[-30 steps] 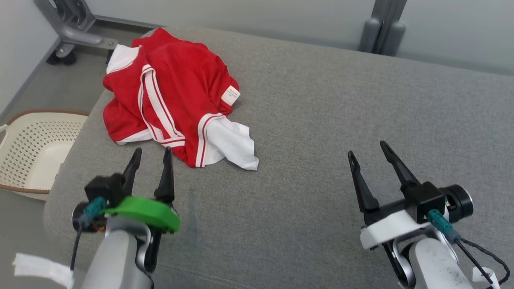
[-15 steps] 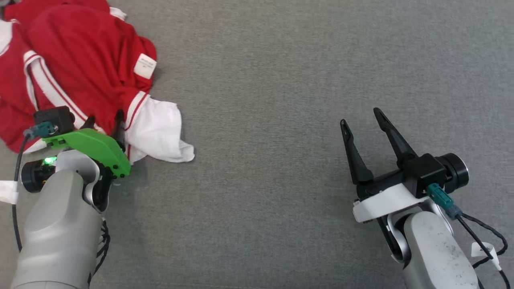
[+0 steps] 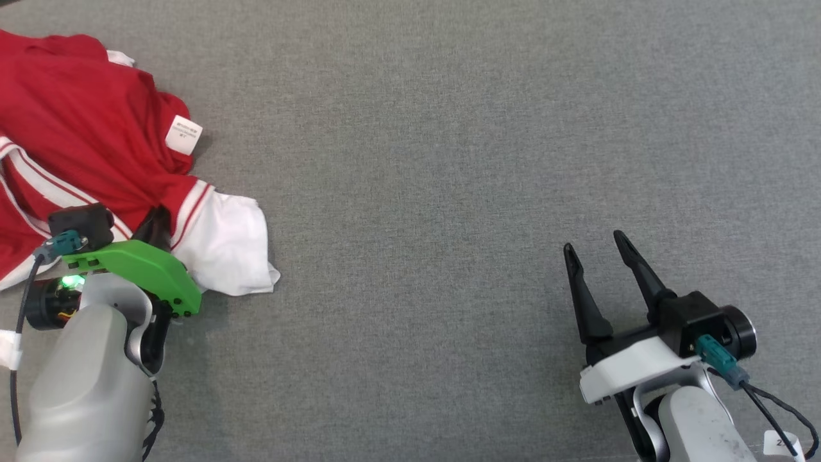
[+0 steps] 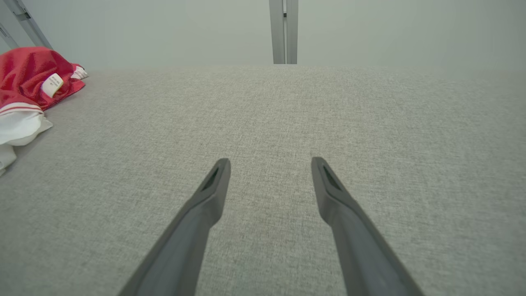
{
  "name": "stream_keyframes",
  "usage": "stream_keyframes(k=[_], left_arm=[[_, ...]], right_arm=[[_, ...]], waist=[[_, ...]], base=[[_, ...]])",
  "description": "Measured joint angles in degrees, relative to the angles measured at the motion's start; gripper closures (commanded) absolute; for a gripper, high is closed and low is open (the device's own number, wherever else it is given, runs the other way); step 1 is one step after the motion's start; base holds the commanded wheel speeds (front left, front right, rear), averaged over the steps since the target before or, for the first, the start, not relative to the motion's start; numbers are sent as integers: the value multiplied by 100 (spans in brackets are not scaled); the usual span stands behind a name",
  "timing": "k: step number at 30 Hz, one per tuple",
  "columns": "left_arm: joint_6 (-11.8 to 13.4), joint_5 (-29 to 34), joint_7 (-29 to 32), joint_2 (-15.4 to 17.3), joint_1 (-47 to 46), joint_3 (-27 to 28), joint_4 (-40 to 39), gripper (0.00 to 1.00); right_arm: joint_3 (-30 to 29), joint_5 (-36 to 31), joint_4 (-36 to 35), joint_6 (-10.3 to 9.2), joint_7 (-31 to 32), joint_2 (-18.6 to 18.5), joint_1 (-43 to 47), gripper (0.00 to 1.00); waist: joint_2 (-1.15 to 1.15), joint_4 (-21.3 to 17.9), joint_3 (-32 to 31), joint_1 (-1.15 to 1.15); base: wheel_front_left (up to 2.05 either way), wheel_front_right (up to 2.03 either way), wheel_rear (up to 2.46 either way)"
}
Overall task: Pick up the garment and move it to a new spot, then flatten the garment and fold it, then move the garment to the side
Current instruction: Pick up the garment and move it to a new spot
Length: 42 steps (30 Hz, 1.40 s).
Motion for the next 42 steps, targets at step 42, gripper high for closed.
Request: stream_keyframes(k=[42], left_arm=[[610,-2249,3095,349,681,-319,-4658,100]], right_arm=[[202,778,15,0,0,-1,634,0]], waist=[[0,-2147,-1454,-1]], base=[[0,0,0]])
